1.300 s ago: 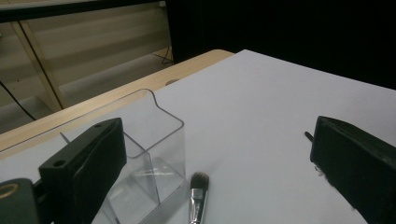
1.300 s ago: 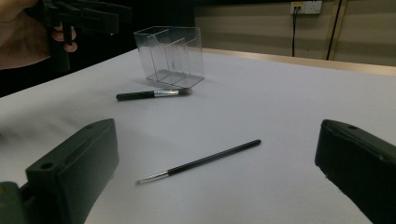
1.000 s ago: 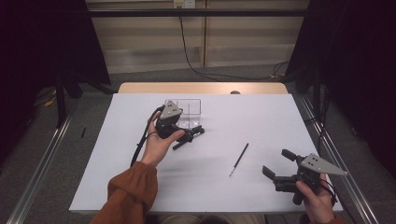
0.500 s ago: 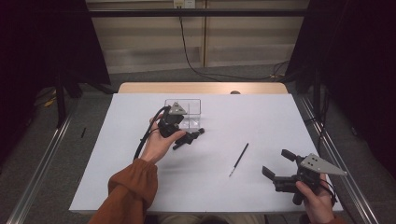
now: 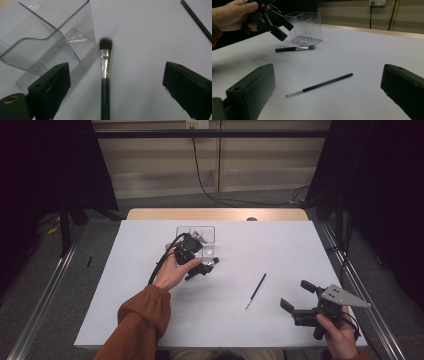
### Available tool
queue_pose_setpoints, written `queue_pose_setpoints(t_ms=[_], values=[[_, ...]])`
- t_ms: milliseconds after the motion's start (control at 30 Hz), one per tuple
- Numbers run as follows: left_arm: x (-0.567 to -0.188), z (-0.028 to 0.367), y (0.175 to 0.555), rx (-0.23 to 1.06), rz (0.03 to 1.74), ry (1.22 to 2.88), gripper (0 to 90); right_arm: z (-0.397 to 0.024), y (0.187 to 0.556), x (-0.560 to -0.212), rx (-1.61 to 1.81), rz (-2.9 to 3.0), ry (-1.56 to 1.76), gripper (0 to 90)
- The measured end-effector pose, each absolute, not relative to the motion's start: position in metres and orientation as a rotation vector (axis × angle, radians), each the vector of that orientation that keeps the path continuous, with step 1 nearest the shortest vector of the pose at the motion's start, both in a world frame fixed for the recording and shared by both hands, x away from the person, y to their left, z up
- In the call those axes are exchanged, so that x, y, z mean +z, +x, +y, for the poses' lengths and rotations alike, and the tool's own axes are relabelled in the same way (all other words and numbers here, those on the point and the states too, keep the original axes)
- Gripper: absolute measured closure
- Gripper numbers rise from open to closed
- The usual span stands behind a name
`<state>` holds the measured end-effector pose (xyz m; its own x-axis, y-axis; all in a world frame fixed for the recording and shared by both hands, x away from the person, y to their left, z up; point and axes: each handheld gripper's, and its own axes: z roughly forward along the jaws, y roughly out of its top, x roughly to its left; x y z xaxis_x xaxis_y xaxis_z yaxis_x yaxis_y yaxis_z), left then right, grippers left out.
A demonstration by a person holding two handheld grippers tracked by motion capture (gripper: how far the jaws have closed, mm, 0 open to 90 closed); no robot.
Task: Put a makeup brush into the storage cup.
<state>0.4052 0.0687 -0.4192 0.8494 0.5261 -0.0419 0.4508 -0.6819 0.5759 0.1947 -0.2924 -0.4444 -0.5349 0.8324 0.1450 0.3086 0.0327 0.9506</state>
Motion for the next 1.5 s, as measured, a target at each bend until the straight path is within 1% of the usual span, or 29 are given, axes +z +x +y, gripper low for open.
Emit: queue_pose_setpoints(t_ms=[100, 167, 400, 433, 633, 733, 933, 1000, 1100, 1167, 1333, 1400, 1467, 1500], values=[[-0.421, 0.065, 0.408, 0.157, 0.739, 2.468, 7.7, -0.292, 0.195, -0.444, 1.520, 1.861, 1.151, 0.0], [-0.424, 0.062, 0.411, 0.124, 0.755, 2.503, 7.7, -0.292, 0.195, -0.444, 1.521, 1.861, 1.153, 0.0], [-0.429, 0.056, 0.418, 0.067, 0.758, 2.583, 7.7, -0.292, 0.195, -0.445, 1.521, 1.864, 1.151, 0.0], [-0.429, 0.055, 0.418, 0.084, 0.758, 2.596, 7.8, -0.293, 0.195, -0.445, 1.523, 1.866, 1.151, 0.0], [-0.431, 0.053, 0.423, 0.046, 0.733, 2.634, 6.4, -0.292, 0.195, -0.445, 1.524, 1.866, 1.152, 0.0], [-0.432, 0.050, 0.424, 0.053, 0.722, 2.654, 6.4, -0.292, 0.195, -0.445, 1.524, 1.866, 1.153, 0.0], [-0.438, 0.047, 0.426, 0.054, 0.745, 2.695, 7.4, -0.292, 0.195, -0.445, 1.523, 1.869, 1.149, 0.0], [-0.440, 0.046, 0.429, 0.058, 0.753, 2.709, 8.9, -0.292, 0.195, -0.445, 1.524, 1.871, 1.151, 0.0], [-0.442, 0.046, 0.431, 0.071, 0.761, 2.716, 16.6, -0.292, 0.195, -0.445, 1.524, 1.874, 1.147, 0.0], [-0.443, 0.045, 0.432, 0.077, 0.774, 2.726, 16.4, -0.292, 0.195, -0.445, 1.524, 1.872, 1.151, 0.0], [-0.446, 0.041, 0.433, 0.086, 0.778, 2.757, 22.4, -0.292, 0.195, -0.445, 1.525, 1.874, 1.146, 0.0], [-0.446, 0.040, 0.433, 0.075, 0.786, 2.762, 27.8, -0.292, 0.195, -0.445, 1.524, 1.875, 1.147, 0.0], [-0.447, 0.038, 0.433, 0.082, 0.789, 2.764, 30.2, -0.292, 0.195, -0.445, 1.525, 1.874, 1.146, 0.0], [-0.447, 0.038, 0.434, 0.080, 0.779, 2.772, 35.4, -0.292, 0.195, -0.445, 1.524, 1.876, 1.145, 0.0]])
